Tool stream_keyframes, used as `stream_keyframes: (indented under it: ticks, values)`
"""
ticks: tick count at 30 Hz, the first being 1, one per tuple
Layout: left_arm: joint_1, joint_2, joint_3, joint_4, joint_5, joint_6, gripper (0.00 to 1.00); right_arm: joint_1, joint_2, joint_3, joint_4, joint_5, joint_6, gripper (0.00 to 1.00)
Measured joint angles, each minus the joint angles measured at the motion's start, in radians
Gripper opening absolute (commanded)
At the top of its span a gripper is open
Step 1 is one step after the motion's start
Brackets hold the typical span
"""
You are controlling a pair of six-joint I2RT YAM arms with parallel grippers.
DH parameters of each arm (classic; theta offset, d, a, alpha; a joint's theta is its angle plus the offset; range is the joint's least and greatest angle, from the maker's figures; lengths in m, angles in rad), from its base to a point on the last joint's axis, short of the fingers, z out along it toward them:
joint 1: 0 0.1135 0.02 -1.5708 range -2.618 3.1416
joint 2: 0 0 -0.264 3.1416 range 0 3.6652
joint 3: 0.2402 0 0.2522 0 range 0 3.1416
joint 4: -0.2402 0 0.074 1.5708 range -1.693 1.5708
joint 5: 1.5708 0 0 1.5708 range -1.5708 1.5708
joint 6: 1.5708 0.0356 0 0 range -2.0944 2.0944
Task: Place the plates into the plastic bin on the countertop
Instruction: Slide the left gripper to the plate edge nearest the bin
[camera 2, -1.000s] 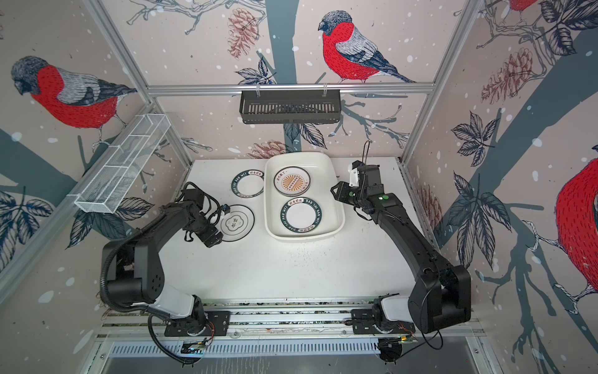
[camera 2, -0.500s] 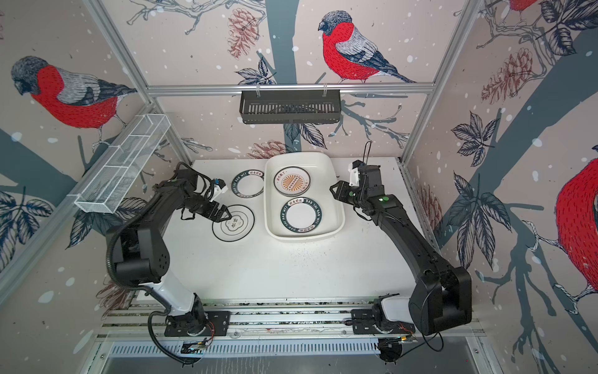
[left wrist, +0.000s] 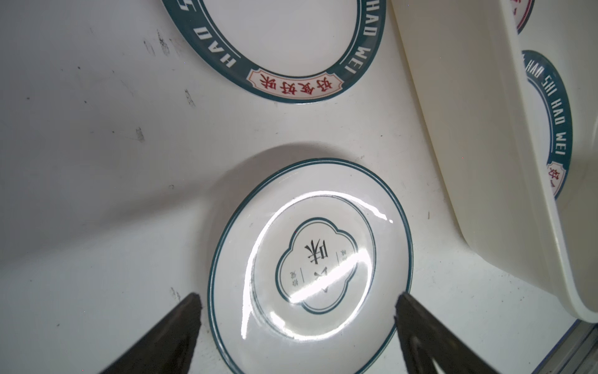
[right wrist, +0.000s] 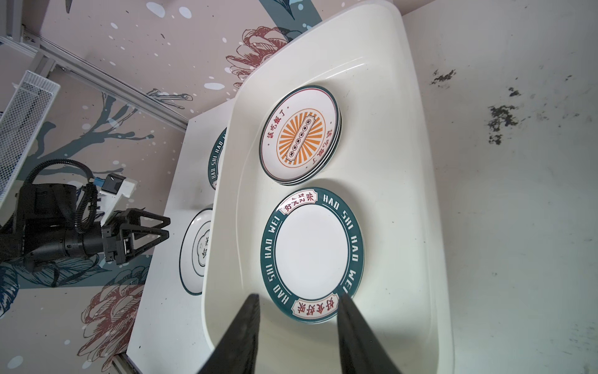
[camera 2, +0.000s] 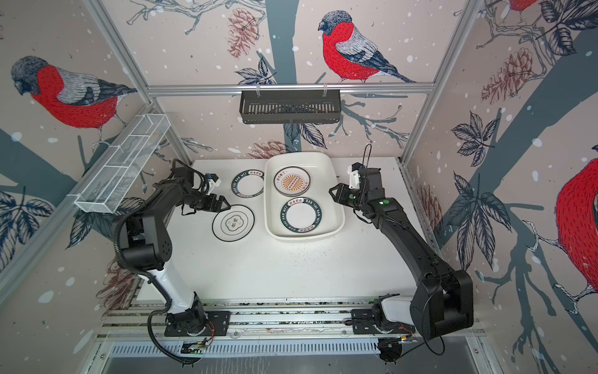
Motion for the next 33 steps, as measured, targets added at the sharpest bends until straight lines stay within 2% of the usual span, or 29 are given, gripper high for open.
stream_keyframes:
  ticks: [15, 22, 29, 33]
  values:
    - [0.046, 0.055, -0.022, 0.04, -0.004, 0.011, 0.87, 0.0, 0.005, -0.048, 0.029, -0.024, -0.003, 0.41]
    - [0.048, 0.088, -0.024, 0.037, -0.006, 0.044, 0.79, -0.001, 0.01, -0.061, 0.058, -0.028, 0.001, 0.41]
    - [0.066, 0.111, -0.024, 0.031, -0.004, 0.076, 0.75, -0.001, 0.013, -0.081, 0.079, -0.047, 0.023, 0.41]
    - [0.072, 0.118, -0.025, 0.019, 0.0, 0.105, 0.68, -0.001, 0.016, -0.081, 0.084, -0.052, 0.027, 0.41]
